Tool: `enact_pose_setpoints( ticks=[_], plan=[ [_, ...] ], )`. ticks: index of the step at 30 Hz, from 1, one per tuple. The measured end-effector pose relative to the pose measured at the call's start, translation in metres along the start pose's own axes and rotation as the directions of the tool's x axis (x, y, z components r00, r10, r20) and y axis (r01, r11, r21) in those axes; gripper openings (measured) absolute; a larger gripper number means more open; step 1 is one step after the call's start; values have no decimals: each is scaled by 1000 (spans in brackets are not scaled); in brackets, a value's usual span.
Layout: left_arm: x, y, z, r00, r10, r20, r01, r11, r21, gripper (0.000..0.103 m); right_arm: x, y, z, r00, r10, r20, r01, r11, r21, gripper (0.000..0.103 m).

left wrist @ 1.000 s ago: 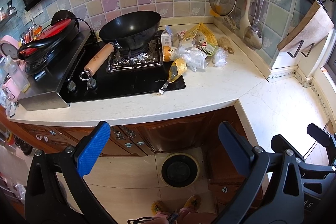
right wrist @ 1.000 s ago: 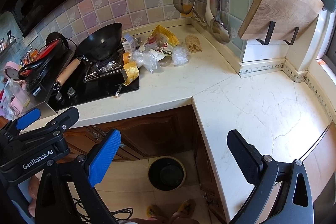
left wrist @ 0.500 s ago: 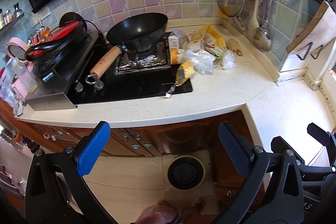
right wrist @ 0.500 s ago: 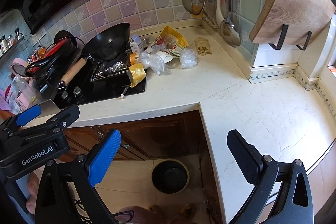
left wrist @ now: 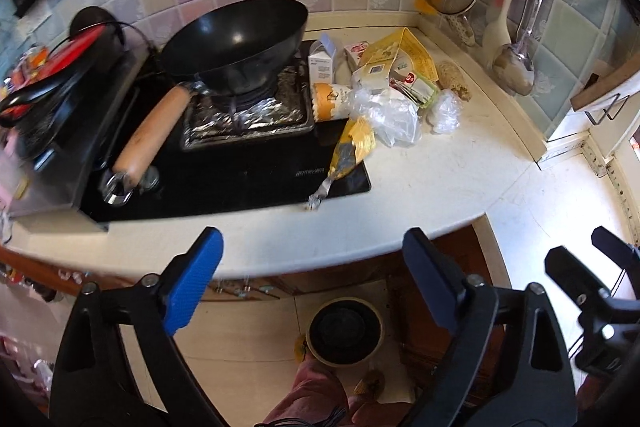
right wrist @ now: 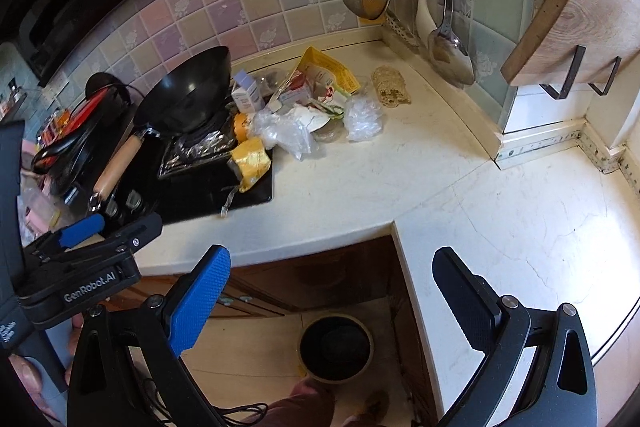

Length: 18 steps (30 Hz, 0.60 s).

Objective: Collect trash
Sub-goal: 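Grasp the yellow wrapper with the left gripper while the right gripper grasps a plastic bag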

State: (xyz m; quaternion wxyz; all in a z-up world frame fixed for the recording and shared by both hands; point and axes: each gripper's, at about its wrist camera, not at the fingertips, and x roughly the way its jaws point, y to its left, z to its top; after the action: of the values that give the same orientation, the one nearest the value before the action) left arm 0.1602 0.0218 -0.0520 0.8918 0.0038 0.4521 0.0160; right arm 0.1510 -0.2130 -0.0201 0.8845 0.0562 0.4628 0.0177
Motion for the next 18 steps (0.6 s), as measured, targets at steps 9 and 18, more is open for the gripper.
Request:
enact_pose_setpoints(
  ticks=[9, 18],
  plan=[
    [80, -6, 48, 996, -84, 2, 83, 994, 77, 81, 81, -3, 59, 999, 2, -32, 0, 998, 63, 102],
    [148, -5, 67, 993, -119, -13, 120, 989, 83, 81, 166, 5, 106, 998, 17, -54, -13, 997, 72, 91]
  ],
)
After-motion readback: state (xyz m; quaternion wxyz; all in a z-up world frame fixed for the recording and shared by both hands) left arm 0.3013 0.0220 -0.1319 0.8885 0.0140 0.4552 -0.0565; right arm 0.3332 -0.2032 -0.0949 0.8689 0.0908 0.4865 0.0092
